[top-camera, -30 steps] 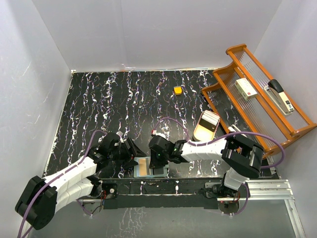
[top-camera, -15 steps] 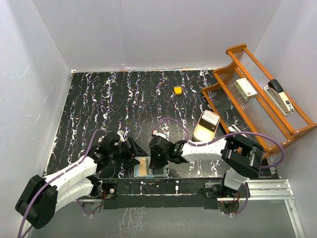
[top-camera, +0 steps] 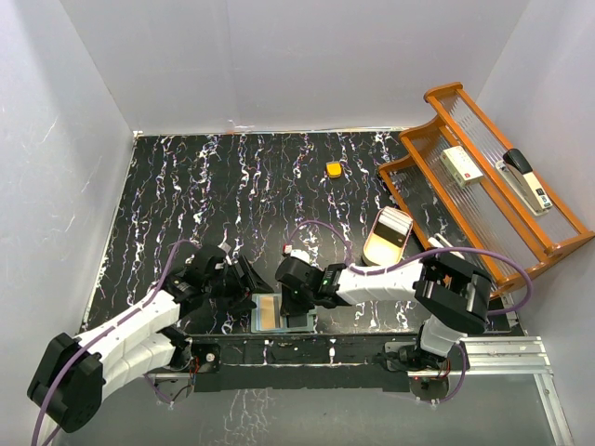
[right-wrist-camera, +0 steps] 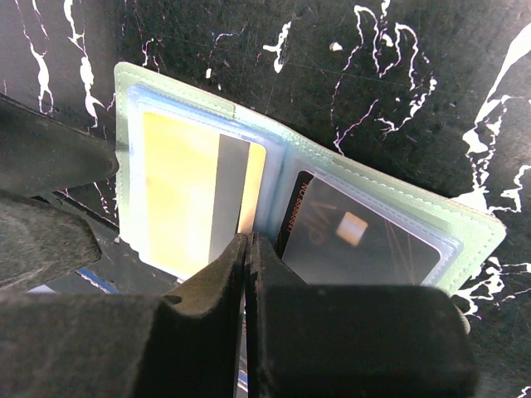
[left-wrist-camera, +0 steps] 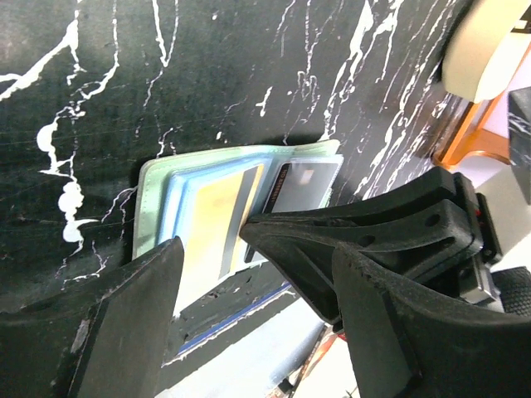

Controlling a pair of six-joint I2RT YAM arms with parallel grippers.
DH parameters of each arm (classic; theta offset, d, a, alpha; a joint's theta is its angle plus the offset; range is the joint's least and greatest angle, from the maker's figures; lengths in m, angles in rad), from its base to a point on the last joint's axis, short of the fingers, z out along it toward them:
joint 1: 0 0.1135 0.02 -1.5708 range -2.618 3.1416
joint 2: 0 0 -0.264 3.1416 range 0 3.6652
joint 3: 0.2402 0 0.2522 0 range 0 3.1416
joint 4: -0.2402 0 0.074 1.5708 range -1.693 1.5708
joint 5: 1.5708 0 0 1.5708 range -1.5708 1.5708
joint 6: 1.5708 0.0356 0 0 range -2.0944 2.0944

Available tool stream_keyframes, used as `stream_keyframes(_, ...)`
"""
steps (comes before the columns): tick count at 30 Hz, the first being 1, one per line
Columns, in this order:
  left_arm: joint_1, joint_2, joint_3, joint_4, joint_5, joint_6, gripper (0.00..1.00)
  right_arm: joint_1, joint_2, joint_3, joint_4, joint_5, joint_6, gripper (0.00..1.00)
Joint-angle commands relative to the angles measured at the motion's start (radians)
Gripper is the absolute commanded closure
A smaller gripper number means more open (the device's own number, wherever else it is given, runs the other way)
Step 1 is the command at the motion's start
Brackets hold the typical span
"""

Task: Put the credit cards into the card holder
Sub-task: Turn over the card slot in the card holder.

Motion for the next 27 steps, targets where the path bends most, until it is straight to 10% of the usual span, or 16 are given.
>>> stream_keyframes(1, 0.005, 0.003, 0.033, -0.048, 0.007, 0.020, 0.29, 0.008, 0.063, 0.005, -0.095, 0.098, -0.020, 1.00)
stream_keyframes(27, 0.004, 0.073, -0.012, 0.077, 0.034, 0.019, 0.27, 0.017, 0.081, 0.001, -0.058, 0.095, -0.039, 1.00)
